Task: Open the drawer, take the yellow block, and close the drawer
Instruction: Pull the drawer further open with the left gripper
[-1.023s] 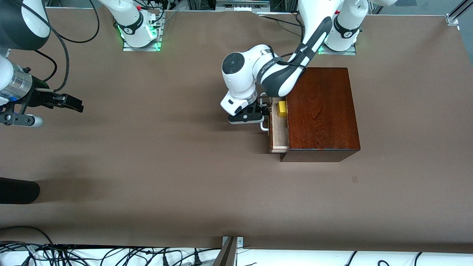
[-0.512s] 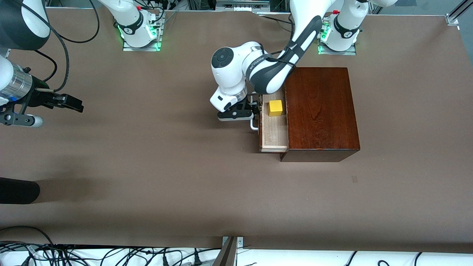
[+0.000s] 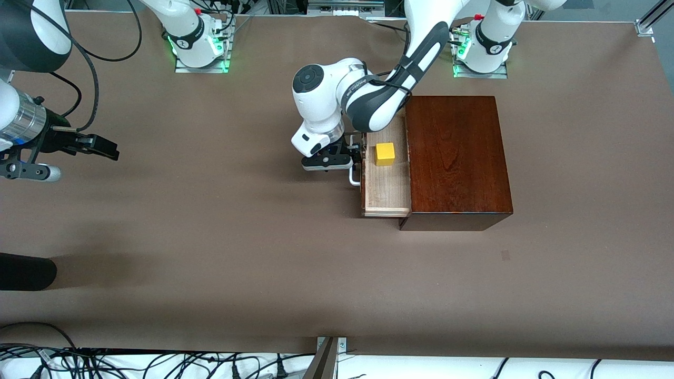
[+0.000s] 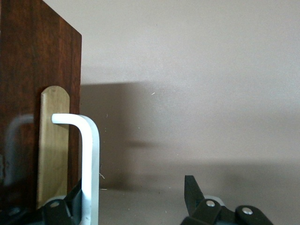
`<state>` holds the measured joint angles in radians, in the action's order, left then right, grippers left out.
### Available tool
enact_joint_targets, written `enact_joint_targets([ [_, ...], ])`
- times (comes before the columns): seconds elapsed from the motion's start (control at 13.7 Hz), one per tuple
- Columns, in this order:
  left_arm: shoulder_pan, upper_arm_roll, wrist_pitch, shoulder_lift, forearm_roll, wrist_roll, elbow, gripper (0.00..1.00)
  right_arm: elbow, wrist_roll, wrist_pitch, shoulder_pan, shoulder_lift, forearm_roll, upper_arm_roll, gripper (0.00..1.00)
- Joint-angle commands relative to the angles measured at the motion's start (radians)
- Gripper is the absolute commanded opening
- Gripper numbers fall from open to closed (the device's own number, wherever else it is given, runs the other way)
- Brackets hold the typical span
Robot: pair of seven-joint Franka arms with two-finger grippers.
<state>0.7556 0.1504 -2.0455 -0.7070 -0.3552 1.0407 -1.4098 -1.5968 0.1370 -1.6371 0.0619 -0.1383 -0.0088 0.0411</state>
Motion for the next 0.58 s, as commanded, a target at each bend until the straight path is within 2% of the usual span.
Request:
enact_joint_targets([
  [0.0, 0.051, 0.051, -0.117, -0.077, 0.081, 0.090, 0.104, 0.89, 0.011, 0.009, 0.000, 0.001, -0.006, -0.003, 0.000, 1.00],
  [0.15, 0.050, 0.051, -0.116, -0.072, 0.079, 0.085, 0.097, 1.00, 0.011, 0.009, 0.000, 0.001, -0.006, -0.003, 0.000, 1.00],
  [0.51, 0.042, 0.051, -0.105, -0.046, 0.076, 0.084, 0.089, 1.00, 0.011, 0.009, 0.000, 0.001, -0.006, -0.002, 0.000, 1.00],
])
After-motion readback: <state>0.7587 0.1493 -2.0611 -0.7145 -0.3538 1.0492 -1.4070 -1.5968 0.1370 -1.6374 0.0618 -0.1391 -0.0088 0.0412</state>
